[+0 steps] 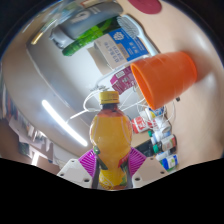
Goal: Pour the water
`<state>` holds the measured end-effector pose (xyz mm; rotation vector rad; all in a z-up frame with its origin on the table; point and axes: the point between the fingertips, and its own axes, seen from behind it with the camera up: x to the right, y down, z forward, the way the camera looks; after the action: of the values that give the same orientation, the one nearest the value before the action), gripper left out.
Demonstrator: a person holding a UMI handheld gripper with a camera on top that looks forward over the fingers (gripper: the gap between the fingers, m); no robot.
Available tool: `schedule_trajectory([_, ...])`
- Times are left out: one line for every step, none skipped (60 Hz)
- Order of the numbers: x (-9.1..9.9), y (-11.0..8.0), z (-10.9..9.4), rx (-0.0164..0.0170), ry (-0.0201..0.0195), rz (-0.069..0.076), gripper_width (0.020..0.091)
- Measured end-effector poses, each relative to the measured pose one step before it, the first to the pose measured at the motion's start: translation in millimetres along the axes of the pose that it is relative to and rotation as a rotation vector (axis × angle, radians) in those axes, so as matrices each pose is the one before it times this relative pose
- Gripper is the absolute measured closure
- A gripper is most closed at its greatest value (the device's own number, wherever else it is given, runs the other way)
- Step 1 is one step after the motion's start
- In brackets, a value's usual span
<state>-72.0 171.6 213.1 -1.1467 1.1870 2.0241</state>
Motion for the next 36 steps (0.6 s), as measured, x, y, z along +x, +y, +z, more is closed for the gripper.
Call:
schedule_trajectory([-1.03,-0.12,0.58,-0.00524,-0.00946,0.0284,0.0710])
schedule_trajectory([-1.00,0.06,0.65,-0.00489,-0.00845,0.0267,0.0711])
schedule_trajectory([-0.53,-0.20,0.48,-0.00341,-0.00772,0.0263,0.0710])
schedule_trajectory([-0.62,-0.37,0.44,-0.00184,-0.00649,0.0249,0.0707])
schedule_trajectory([-0.43,-0.95,-0.06,0.00072,-0.00587,0.0224,0.0707])
schedule_trajectory([-0.39,-1.18,-0.11,0.00200,-0.00533,0.0199,0.0707])
schedule_trajectory([-0.07,-1.23,-0.44,0.00302,-0.00470,0.0180,0.0706])
schedule_trajectory([0.14,-1.22,-0.37,0.00413,-0.00327,0.0164,0.0707])
schedule_trajectory([-0.36,-0.20,-0.60,0.00647,-0.00271,0.0163,0.0708])
schedule_trajectory([0.24,-1.58,-0.47,0.00441,-0.00274,0.0119,0.0707])
schedule_trajectory([0.20,-1.37,0.51,0.00627,-0.00138,0.0083,0.0709])
schedule_trajectory([0.08,-1.64,-0.65,0.00463,-0.00210,0.0071,0.0709])
schedule_trajectory([0.57,-1.26,-0.25,0.00407,-0.00091,0.0043,0.0709])
schedule_trajectory([0.61,-0.93,0.17,0.00383,-0.00037,0.0033,0.0707])
schedule_trajectory([0.92,-0.43,0.13,0.00262,-0.00011,0.0034,0.0709])
schedule_trajectory([1.27,0.06,0.05,0.00127,-0.00017,0.0040,0.0707])
schedule_trajectory([0.38,-0.03,-1.22,0.00115,-0.00109,0.0074,0.0707])
schedule_trajectory([-0.27,0.34,0.07,-0.00109,-0.00339,0.0060,0.0709])
schedule_trajectory([-0.90,0.35,0.03,-0.00112,-0.00529,0.0066,0.0708])
schedule_trajectory([-0.69,-0.25,0.44,0.00113,-0.00257,0.0056,0.0709])
schedule_trajectory([-0.26,0.22,-0.09,-0.00042,-0.00326,0.0056,0.0709])
schedule_trajectory([0.05,-0.10,-0.37,0.00077,-0.00115,0.0049,0.0709])
schedule_trajectory([0.46,-0.27,-0.46,0.00167,0.00059,0.0041,0.0708])
schedule_trajectory([0.66,-0.08,-0.43,0.00100,0.00183,0.0024,0.0708])
schedule_trajectory([0.77,-0.04,-0.45,0.00010,0.00321,0.0001,0.0708])
schedule_trajectory([0.87,-0.32,-0.53,0.00060,0.00427,-0.0028,0.0707])
schedule_trajectory([1.20,-0.90,-0.62,0.00301,0.00569,-0.0047,0.0707])
schedule_trajectory([1.37,-1.30,-0.93,0.00520,0.00672,-0.0063,0.0708])
schedule_trajectory([1.11,-0.35,-1.21,0.00737,0.00587,-0.0069,0.0707])
schedule_trajectory([0.97,-0.99,-0.25,0.00341,0.00698,-0.0104,0.0707])
schedule_trajectory([0.47,0.05,-0.09,0.00101,0.00633,-0.0111,0.0708])
schedule_trajectory([0.10,1.26,0.15,-0.00242,0.00529,-0.0135,0.0707])
schedule_trajectory([-0.85,3.30,-0.32,-0.00936,0.00088,-0.0164,0.0708])
schedule_trajectory([-2.34,2.49,1.16,-0.00461,0.00748,-0.0182,0.0710])
schedule_trajectory([-1.74,3.55,0.68,-0.01208,0.00199,-0.0253,0.0708])
schedule_trajectory([-2.14,3.98,0.66,-0.01190,0.00307,-0.0306,0.0707])
